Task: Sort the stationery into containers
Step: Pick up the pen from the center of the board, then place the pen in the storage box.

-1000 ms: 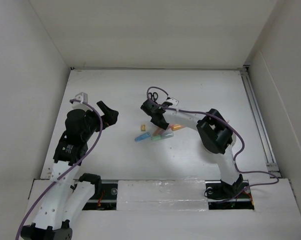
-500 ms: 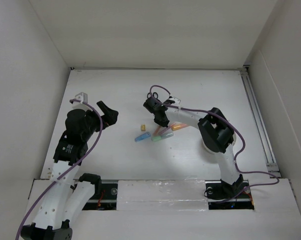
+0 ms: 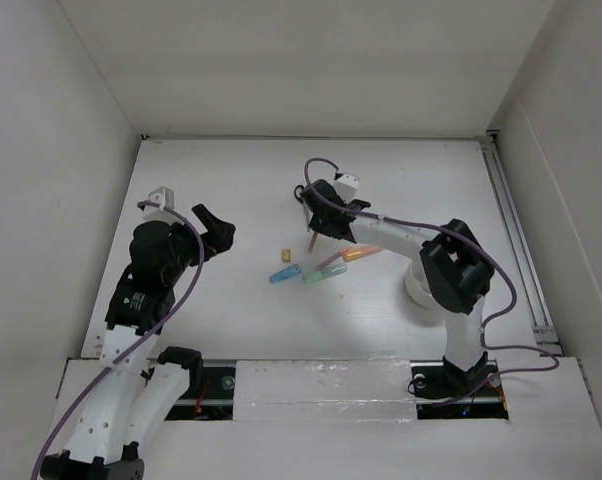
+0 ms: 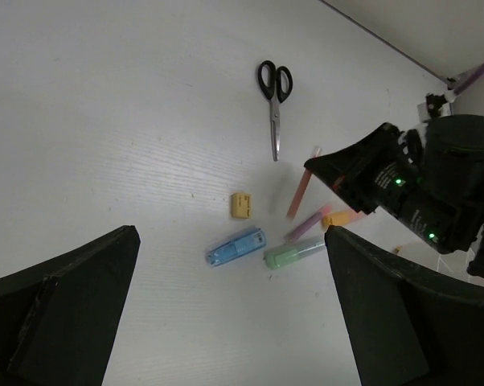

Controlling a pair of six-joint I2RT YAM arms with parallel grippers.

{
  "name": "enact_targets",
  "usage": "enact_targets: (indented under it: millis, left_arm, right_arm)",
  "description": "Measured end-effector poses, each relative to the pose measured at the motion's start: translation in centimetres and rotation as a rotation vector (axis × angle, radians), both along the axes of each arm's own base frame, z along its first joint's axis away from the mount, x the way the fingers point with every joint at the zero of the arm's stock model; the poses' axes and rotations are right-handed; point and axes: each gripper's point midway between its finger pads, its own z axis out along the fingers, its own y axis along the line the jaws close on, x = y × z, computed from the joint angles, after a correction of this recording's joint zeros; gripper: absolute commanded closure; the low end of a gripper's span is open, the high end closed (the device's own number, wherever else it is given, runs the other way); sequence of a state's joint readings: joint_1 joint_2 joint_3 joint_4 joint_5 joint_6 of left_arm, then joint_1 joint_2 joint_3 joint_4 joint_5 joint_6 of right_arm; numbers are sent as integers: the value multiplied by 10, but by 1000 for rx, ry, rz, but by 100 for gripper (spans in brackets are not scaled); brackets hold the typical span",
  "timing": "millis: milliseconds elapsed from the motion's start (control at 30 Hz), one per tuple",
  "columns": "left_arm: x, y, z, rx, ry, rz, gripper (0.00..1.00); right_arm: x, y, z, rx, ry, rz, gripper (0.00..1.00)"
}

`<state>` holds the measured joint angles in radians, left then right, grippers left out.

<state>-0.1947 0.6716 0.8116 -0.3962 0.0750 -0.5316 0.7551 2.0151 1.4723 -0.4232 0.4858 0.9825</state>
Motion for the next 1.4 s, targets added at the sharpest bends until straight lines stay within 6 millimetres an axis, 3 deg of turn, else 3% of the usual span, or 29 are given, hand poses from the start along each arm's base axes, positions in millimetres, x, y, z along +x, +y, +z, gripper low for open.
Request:
enact_targets:
  millis: [133, 267, 367, 467, 633, 700, 800, 1167, 1400]
  left_arm:
    - [-5, 0, 9, -8, -37, -6, 0]
    - [-8, -1, 14, -13, -58, -10, 0]
    - [-7, -2, 13, -14, -51, -17, 0]
    - [-3, -6, 4, -13, -15, -33, 0]
    - [-1, -12, -4, -16, 23, -62, 0]
    - [-1, -14, -3, -22, 19, -74, 0]
    - [-2, -17, -1, -29, 15, -91, 0]
    - [-4, -21, 0, -33, 12, -118, 0]
    - [-4, -21, 0, -33, 12, -118, 0]
  right_arm:
    - [13, -2, 75, 45, -204, 68, 100]
    - [2, -23, 175, 87, -456, 118, 100]
    - [-35, -58, 234, 90, -639, 135, 100]
    - [-83, -99, 264, 100, -766, 137, 100]
    - [-145, -184, 264, 135, -891, 15, 100]
    - [-159, -214, 263, 142, -907, -65, 100]
    - [-170, -243, 257, 120, -893, -161, 100]
    - [-161, -280, 187, -255, -617, -398, 100]
    - [-159, -316, 170, -354, -552, -564, 100]
